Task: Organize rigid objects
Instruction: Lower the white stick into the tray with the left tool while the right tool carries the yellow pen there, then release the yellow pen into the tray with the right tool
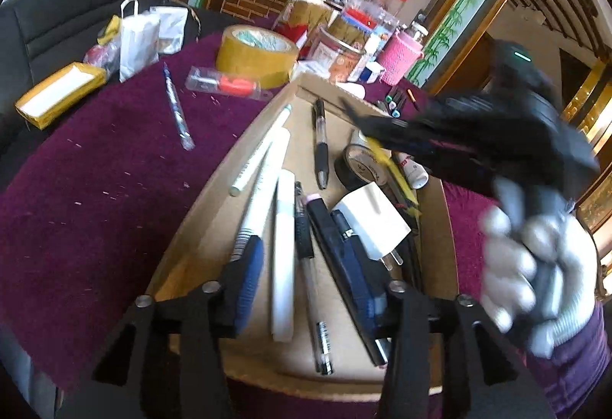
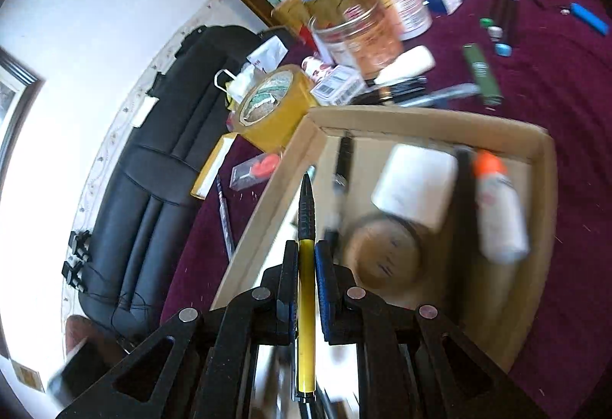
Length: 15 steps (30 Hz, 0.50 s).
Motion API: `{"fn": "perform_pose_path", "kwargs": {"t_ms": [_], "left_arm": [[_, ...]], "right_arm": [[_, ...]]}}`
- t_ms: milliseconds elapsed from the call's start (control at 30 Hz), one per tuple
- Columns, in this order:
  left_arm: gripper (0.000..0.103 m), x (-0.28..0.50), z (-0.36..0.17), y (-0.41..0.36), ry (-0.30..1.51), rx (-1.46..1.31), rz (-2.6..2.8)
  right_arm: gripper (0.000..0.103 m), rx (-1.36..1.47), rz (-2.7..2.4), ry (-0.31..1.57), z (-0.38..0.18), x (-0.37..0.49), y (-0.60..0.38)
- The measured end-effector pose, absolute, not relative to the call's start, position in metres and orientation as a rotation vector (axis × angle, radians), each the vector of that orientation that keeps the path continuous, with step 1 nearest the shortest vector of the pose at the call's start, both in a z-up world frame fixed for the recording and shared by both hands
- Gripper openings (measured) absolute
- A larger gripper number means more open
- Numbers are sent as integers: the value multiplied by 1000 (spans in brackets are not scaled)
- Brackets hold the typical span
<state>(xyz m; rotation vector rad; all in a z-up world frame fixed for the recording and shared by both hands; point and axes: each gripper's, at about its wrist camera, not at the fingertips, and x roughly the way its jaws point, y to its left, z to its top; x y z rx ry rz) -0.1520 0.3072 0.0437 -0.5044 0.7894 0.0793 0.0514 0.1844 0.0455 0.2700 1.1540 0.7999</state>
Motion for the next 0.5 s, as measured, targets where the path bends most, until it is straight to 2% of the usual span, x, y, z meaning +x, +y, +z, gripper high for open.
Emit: {"fn": "perform_pose_path", "kwargs": {"t_ms": [67, 167, 333, 400, 500], "left_arm": [[56, -159, 48, 308, 766, -471, 102], [61, -166, 53, 312, 734, -415, 154], [64, -169, 53, 319, 713, -417, 180], [65, -168, 53, 317, 711, -413, 183], [66, -168, 58, 310, 697, -398, 185]], "right_arm": [[11, 237, 787, 1160, 42, 60, 204], [11, 166, 761, 1151, 39, 70, 227], [14, 160, 754, 1133, 41, 73, 228], [27, 156, 748, 1110, 45, 70, 221], [38, 150, 730, 1052, 58, 59, 197]]}}
